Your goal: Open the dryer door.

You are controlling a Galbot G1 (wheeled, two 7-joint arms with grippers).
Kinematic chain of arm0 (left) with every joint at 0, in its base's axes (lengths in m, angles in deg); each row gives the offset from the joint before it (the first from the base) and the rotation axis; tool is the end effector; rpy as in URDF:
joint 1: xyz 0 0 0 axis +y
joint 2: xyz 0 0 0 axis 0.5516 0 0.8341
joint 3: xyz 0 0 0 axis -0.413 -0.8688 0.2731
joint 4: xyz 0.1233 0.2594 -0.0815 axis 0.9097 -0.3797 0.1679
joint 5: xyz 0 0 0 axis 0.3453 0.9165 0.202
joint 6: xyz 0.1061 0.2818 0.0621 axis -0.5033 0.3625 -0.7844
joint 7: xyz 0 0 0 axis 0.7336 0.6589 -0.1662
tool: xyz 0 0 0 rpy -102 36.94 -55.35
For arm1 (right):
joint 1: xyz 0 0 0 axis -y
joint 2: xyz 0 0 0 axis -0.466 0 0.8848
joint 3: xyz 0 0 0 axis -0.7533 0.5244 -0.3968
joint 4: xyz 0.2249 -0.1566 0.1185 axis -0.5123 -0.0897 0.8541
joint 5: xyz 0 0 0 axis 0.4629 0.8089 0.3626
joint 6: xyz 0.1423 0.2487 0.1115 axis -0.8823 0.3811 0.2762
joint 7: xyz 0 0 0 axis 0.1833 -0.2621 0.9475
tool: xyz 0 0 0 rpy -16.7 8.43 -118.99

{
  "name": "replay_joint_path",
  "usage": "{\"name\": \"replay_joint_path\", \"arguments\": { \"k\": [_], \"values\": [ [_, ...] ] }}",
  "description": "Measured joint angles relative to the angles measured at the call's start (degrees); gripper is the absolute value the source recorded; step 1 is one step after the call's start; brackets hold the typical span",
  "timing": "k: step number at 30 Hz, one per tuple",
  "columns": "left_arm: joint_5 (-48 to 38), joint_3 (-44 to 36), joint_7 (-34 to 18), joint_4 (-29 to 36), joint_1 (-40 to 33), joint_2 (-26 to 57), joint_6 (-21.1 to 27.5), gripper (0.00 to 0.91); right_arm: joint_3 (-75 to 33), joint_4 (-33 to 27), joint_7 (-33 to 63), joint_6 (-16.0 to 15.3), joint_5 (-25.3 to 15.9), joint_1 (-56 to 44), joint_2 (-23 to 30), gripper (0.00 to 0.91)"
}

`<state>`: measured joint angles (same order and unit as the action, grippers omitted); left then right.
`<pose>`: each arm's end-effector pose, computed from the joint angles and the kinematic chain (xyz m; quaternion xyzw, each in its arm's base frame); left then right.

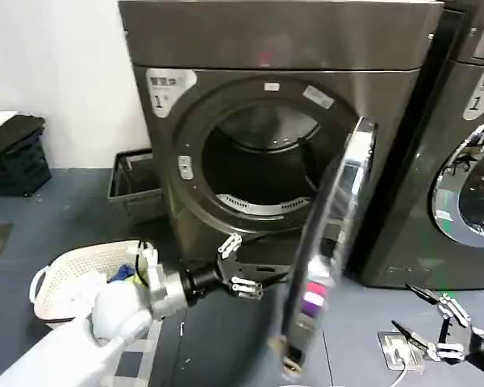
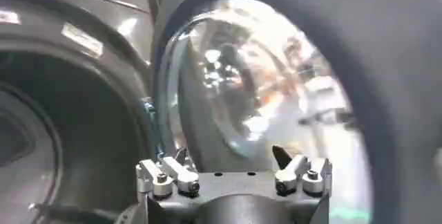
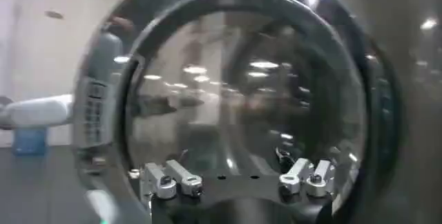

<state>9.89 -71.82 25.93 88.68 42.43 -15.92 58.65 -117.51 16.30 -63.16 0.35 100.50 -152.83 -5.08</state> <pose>0.2792 0.0089 -0.1532 0.5415 0.8319 0.0972 0.0729 0.1547 -0.2722 -0.2152 -0.4029 0.9108 -0.0237 0.0872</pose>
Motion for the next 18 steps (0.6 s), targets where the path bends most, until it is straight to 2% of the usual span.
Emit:
{"name": "replay_joint_path", "arguments": {
  "k": [4,10,14,18],
  "values": [
    [0.27,-1.56,0.17,0.45,-0.8,0.05,-0.04,0.907,-1.62,1.13,6.13,1.43,-4.13,-1.12,1.2,0.907],
    [0.37,-5.63,0.47,-0.63,-4.09,-0.99,-0.18,0.907,-5.3,4.06,18.38,-0.42,-12.59,-3.63,4.87,0.907],
    [0.19,-9.36,0.63,-2.14,-7.03,-2.14,-0.81,0.907,-8.96,6.86,26.97,-3.99,-17.18,-6.26,8.99,0.907],
    [-0.43,-13.75,0.9,-4.31,-10.68,-3.76,-1.41,0.907,-12.76,9.56,33.21,-7.77,-19.36,-8.27,13.8,0.907]
  ]
}}
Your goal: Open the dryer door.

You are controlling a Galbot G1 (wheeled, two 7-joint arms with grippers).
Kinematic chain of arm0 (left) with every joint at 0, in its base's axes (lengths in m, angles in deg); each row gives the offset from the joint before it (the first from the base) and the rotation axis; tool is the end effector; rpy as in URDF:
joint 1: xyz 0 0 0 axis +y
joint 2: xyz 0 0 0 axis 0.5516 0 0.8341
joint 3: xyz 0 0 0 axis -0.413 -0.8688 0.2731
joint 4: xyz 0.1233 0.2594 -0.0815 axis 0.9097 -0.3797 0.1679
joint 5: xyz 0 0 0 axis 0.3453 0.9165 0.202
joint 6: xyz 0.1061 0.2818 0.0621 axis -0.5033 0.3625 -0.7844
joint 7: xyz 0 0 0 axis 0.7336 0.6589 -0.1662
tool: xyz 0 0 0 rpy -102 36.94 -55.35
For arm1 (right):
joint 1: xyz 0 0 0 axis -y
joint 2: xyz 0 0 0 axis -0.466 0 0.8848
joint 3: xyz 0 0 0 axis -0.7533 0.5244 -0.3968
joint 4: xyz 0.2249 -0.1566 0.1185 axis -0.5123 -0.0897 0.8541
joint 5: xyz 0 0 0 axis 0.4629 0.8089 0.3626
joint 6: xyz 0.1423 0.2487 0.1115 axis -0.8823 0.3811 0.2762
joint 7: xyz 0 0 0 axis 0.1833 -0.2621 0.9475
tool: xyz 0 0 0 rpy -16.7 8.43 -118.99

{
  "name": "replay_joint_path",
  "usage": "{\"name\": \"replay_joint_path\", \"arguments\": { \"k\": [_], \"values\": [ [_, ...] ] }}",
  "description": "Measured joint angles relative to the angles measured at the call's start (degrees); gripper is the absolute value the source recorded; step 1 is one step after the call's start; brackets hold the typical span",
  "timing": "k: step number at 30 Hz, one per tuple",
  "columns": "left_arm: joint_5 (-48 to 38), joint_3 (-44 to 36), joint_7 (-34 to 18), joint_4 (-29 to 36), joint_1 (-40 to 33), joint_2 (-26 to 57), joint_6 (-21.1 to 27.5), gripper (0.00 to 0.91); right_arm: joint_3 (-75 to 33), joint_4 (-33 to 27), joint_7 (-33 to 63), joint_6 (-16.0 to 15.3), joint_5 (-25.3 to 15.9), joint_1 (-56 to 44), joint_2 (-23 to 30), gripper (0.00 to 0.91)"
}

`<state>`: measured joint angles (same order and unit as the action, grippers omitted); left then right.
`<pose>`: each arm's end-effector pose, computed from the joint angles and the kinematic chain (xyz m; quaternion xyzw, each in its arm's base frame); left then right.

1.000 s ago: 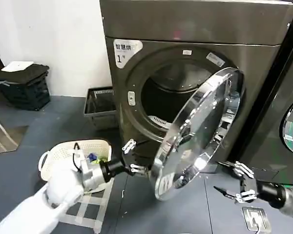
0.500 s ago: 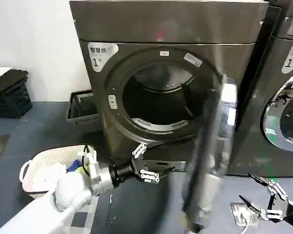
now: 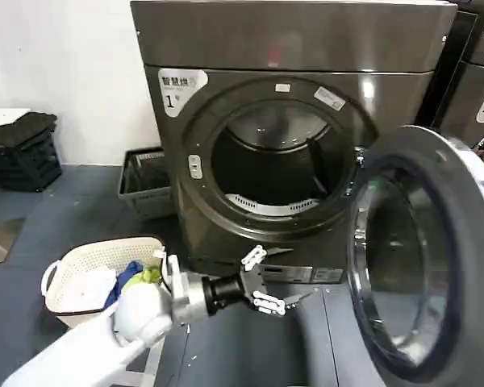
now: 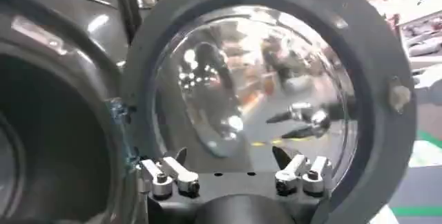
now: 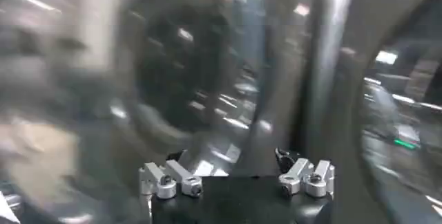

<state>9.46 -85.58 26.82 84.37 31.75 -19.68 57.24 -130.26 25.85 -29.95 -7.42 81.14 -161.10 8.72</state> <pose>0.2940 -0.0358 -0.1623 0.6056 0.7868 0.0933 0.0740 0.0823 -0.2615 -0.1999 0.0460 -0.9927 0.1110 0.0141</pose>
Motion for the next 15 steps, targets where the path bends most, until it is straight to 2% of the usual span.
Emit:
{"name": "replay_joint_path", "arguments": {
  "k": [5,8,11,15],
  "values": [
    [-0.45,-5.92,0.39,-2.73,-4.86,-2.66,-0.77,0.907,-5.42,3.03,7.09,-4.44,-3.35,-1.92,6.59,0.907],
    [-0.74,-9.19,0.47,-4.29,-7.52,-4.5,-1.0,0.907,-8.61,4.51,9.82,-5.82,-3.84,-2.63,10.37,0.907],
    [-0.9,-11.8,0.47,-5.67,-9.79,-6.37,-1.19,0.907,-11.66,5.34,12.52,-5.61,-4.48,-2.81,13.86,0.907],
    [-1.24,-14.64,0.53,-7.37,-12.35,-8.84,-1.22,0.907,-15.76,5.41,15.58,-4.85,-7.32,-2.92,18.23,0.907]
  ]
}}
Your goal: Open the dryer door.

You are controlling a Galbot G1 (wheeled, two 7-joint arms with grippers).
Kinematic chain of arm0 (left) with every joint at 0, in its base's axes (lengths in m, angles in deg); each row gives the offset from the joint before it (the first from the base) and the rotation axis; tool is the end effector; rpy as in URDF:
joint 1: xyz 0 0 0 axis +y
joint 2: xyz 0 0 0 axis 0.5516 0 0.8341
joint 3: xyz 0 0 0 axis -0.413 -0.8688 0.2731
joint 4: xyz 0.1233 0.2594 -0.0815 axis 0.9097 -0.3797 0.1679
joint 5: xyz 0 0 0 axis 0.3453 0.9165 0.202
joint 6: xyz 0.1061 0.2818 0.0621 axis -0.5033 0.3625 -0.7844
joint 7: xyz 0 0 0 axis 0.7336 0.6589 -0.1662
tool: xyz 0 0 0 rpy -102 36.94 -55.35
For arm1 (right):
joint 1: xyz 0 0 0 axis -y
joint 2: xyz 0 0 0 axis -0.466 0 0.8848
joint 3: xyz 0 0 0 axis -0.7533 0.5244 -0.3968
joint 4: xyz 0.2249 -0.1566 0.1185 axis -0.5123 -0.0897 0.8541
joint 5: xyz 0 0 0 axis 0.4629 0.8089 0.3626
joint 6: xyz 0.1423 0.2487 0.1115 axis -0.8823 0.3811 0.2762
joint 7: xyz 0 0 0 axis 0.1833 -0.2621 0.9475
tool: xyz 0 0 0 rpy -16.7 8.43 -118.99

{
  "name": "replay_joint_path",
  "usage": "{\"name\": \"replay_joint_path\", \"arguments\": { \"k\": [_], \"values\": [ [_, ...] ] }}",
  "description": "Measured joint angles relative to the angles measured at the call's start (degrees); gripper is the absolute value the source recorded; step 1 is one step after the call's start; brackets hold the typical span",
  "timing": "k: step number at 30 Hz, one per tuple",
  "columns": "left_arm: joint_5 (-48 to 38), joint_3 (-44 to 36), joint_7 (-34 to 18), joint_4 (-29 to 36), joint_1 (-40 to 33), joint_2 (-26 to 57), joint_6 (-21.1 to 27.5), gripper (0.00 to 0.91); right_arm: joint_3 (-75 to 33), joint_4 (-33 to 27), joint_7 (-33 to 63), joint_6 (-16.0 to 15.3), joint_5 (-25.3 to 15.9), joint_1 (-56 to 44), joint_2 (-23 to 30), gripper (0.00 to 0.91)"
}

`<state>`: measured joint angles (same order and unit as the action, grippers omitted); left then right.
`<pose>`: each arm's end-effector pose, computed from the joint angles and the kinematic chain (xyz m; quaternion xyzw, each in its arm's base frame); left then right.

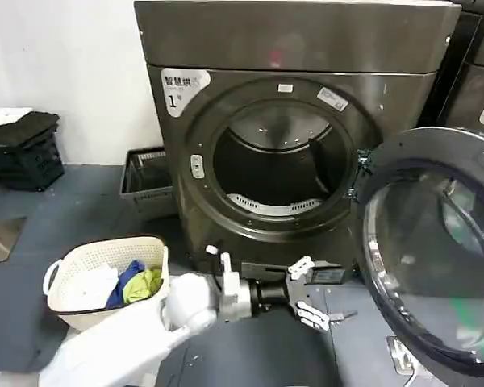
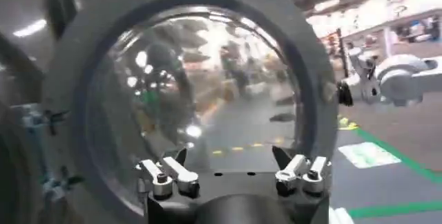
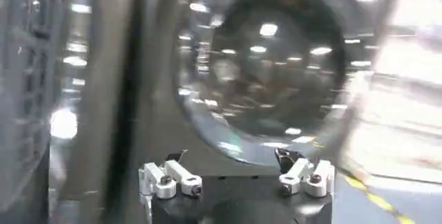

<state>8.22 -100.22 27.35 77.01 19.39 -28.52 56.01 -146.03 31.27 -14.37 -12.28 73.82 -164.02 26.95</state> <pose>0.3121 -0.1037 -0.1681 0.6741 0.7290 0.0900 0.0773 -0.0106 -0.2534 -0.1872 -0.2670 -0.9516 0.1422 0.0538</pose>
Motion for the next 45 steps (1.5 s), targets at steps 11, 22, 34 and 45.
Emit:
{"name": "replay_joint_path", "arguments": {
  "k": [11,22,34,45],
  "values": [
    [1.62,-5.65,-0.2,-3.46,-3.81,-7.21,0.25,0.907,-11.87,-1.96,10.89,-1.42,-8.14,1.59,6.91,0.907],
    [2.9,-9.95,-1.02,-7.54,-6.53,-17.14,1.57,0.907,-18.92,-1.04,12.38,0.72,-8.24,1.55,6.89,0.907],
    [5.8,-12.66,-7.11,-14.11,-7.61,-28.27,7.27,0.907,-20.15,1.17,12.99,1.92,-6.34,1.81,6.88,0.907],
    [6.36,-11.17,-11.34,-20.62,-7.41,-34.01,11.48,0.907,-20.92,1.5,13.05,1.83,-5.78,1.91,6.87,0.907]
  ]
}}
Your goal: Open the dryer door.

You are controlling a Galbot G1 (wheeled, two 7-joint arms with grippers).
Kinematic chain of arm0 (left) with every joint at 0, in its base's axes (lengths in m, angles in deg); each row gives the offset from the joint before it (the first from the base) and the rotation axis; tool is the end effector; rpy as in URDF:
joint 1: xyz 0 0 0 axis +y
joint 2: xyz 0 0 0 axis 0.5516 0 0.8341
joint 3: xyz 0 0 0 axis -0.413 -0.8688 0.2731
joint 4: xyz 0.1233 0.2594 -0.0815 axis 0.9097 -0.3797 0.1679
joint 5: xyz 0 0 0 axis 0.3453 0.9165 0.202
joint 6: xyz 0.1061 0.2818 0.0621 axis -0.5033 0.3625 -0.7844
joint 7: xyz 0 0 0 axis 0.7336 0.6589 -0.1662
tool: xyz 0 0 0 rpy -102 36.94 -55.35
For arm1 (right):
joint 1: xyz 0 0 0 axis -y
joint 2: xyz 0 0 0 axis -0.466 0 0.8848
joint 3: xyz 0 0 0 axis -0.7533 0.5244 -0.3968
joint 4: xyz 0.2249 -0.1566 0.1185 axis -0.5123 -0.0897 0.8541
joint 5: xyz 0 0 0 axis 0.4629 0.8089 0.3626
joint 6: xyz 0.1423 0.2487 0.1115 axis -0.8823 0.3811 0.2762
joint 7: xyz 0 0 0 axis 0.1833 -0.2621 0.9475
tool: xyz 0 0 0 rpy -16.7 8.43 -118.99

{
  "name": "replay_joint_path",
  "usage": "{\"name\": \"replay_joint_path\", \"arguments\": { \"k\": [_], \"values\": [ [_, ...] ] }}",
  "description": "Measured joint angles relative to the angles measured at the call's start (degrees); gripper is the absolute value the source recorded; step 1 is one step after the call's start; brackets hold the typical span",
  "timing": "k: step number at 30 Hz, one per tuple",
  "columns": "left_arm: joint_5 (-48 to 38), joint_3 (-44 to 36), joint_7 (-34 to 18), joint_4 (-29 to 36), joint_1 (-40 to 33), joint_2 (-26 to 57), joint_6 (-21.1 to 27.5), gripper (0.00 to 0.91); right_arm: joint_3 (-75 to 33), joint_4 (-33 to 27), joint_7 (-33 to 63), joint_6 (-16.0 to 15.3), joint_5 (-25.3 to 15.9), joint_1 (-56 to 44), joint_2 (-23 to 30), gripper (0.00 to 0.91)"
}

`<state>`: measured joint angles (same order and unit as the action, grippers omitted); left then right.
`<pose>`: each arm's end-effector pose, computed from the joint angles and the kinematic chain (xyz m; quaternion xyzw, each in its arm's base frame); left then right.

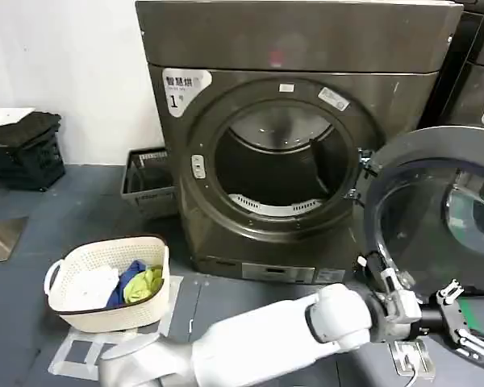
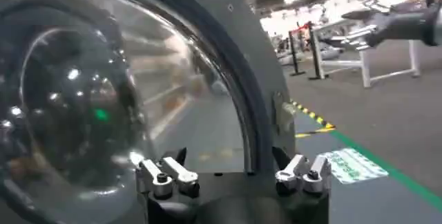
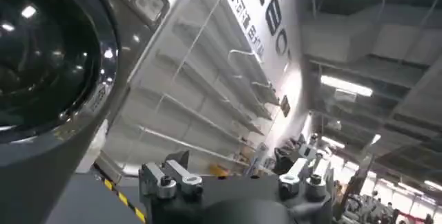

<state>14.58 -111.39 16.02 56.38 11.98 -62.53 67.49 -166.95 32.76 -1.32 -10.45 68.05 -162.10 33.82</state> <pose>0.2922 -0.3025 -0.1582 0.6892 0.7158 0.1054 0.0399 -0.0886 -0.2614 -0.1377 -0.5167 -0.8136 0.2660 0.0192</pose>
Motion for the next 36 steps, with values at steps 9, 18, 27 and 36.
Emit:
{"name": "replay_joint_path", "arguments": {
  "k": [9,18,27,36],
  "values": [
    [0.24,2.13,-1.07,-4.37,-0.56,0.02,0.03,0.907,-0.01,0.5,1.19,-0.07,-0.02,0.47,0.01,0.907],
    [-1.13,3.73,-5.02,-9.51,-1.51,0.02,-0.16,0.907,-0.79,1.13,2.97,-0.33,0.08,0.59,0.01,0.907],
    [-3.01,3.61,-4.49,-10.8,-1.46,0.02,0.12,0.907,-1.16,1.16,2.84,-0.58,0.05,0.64,0.01,0.907],
    [-5.08,3.28,-0.48,-11.94,-4.06,0.02,1.52,0.907,-1.26,0.83,2.56,-0.05,0.13,0.53,0.01,0.907]
  ]
}}
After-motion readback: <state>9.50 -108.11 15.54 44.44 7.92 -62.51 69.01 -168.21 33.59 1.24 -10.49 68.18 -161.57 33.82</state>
